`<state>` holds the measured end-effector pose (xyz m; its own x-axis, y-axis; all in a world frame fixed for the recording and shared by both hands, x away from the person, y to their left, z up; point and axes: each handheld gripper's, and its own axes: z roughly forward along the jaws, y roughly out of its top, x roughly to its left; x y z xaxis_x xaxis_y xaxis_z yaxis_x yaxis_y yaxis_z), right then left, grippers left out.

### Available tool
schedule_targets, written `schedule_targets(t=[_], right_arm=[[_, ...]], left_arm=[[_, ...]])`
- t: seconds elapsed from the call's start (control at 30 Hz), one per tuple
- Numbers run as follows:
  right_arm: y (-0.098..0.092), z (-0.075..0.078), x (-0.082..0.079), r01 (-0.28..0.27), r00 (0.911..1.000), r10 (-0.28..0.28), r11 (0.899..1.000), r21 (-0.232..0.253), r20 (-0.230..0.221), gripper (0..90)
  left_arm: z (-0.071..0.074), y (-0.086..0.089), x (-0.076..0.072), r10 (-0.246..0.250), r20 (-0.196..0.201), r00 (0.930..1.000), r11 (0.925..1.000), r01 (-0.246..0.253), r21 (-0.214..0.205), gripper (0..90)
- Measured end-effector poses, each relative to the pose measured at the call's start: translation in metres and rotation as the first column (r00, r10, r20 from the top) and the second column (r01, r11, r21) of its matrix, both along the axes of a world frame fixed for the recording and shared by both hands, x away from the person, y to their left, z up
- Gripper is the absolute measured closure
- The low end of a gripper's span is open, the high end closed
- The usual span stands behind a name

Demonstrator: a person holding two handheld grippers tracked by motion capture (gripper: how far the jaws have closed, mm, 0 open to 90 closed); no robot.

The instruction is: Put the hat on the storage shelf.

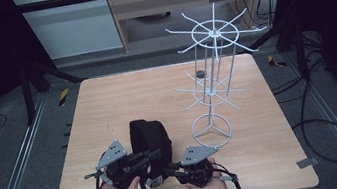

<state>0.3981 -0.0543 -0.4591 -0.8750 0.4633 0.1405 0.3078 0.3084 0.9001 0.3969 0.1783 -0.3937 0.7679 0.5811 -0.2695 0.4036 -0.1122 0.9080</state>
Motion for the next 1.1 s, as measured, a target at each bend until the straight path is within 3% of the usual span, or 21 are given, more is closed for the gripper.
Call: schedule_targets(t=[0.07, 0.17, 0.2, 0.27, 0.33, 0.53, 0.63, 0.73, 0.87, 0.9, 0.97, 1.0, 1.03, 1.1], right_arm=[[0.000, 0.000, 0.001, -0.003, 0.9999, 0.003, 1.000, 0.008, -0.016, 88.6], [-0.001, 0.003, 0.000, 0.004, 1.0000, -0.004, 1.000, -0.011, 0.003, 89.1], [-0.003, 0.009, -0.001, 0.021, 0.9989, -0.019, 0.999, -0.039, 0.042, 89.2], [-0.004, 0.011, -0.002, 0.031, 0.9979, -0.028, 0.998, -0.047, 0.058, 89.2], [-0.005, 0.020, -0.005, 0.074, 0.9889, -0.060, 0.992, -0.102, 0.136, 89.3], [-0.006, 0.028, -0.007, 0.103, 0.9795, -0.074, 0.983, -0.151, 0.187, 89.2], [-0.001, 0.026, -0.007, 0.094, 0.9796, -0.057, 0.978, -0.187, 0.193, 89.2], [0.007, 0.019, -0.007, 0.062, 0.9859, -0.029, 0.977, -0.204, 0.165, 88.5], [0.018, 0.008, -0.007, 0.024, 0.9933, -0.003, 0.982, -0.186, 0.115, 86.9], [0.020, 0.006, -0.007, 0.021, 0.9943, -0.002, 0.983, -0.184, 0.107, 87.8], [0.023, 0.002, -0.006, 0.014, 0.9959, 0.001, 0.985, -0.172, 0.090, 89.7], [0.024, 0.001, -0.006, 0.013, 0.9963, 0.001, 0.985, -0.172, 0.085, 89.6], [0.024, 0.001, -0.006, 0.013, 0.9968, 0.001, 0.985, -0.171, 0.080, 89.2], [0.023, -0.001, -0.004, 0.031, 0.9968, -0.019, 0.987, -0.157, 0.078, 85.6]], left_arm=[[0.000, 0.000, 0.000, -0.002, 0.002, 1.0000, 1.0000, 0.002, -0.002, 82.2], [0.000, 0.003, 0.001, 0.001, 0.021, 0.9998, 1.0000, -0.001, -0.003, 81.9], [0.001, 0.005, 0.001, 0.011, 0.032, 0.9994, 0.9999, -0.011, -0.006, 81.8], [0.002, 0.007, 0.001, 0.015, 0.037, 0.9992, 0.9999, -0.014, -0.004, 81.7], [0.002, 0.009, 0.000, 0.023, 0.050, 0.9985, 0.9996, -0.024, 0.011, 81.2], [-0.003, 0.016, 0.000, 0.034, 0.036, 0.9987, 0.9986, -0.036, 0.039, 80.7], [-0.011, 0.023, -0.001, 0.038, 0.002, 0.9993, 0.9974, -0.038, 0.061, 80.6], [-0.020, 0.032, -0.003, 0.051, -0.032, 0.9982, 0.9954, -0.049, 0.083, 80.3], [-0.033, 0.049, -0.003, 0.079, -0.087, 0.9931, 0.9906, -0.068, 0.118, 79.9], [-0.038, 0.055, -0.003, 0.095, -0.100, 0.9904, 0.9856, -0.079, 0.149, 79.9], [-0.040, 0.057, -0.003, 0.102, -0.100, 0.9897, 0.9829, -0.085, 0.163, 80.0], [-0.045, 0.061, -0.003, 0.119, -0.103, 0.9876, 0.9762, -0.097, 0.194, 80.4], [-0.048, 0.063, -0.003, 0.127, -0.108, 0.9860, 0.9742, -0.103, 0.201, 80.7], [-0.049, 0.065, -0.002, 0.127, -0.113, 0.9854, 0.9747, -0.103, 0.198, 81.2]])
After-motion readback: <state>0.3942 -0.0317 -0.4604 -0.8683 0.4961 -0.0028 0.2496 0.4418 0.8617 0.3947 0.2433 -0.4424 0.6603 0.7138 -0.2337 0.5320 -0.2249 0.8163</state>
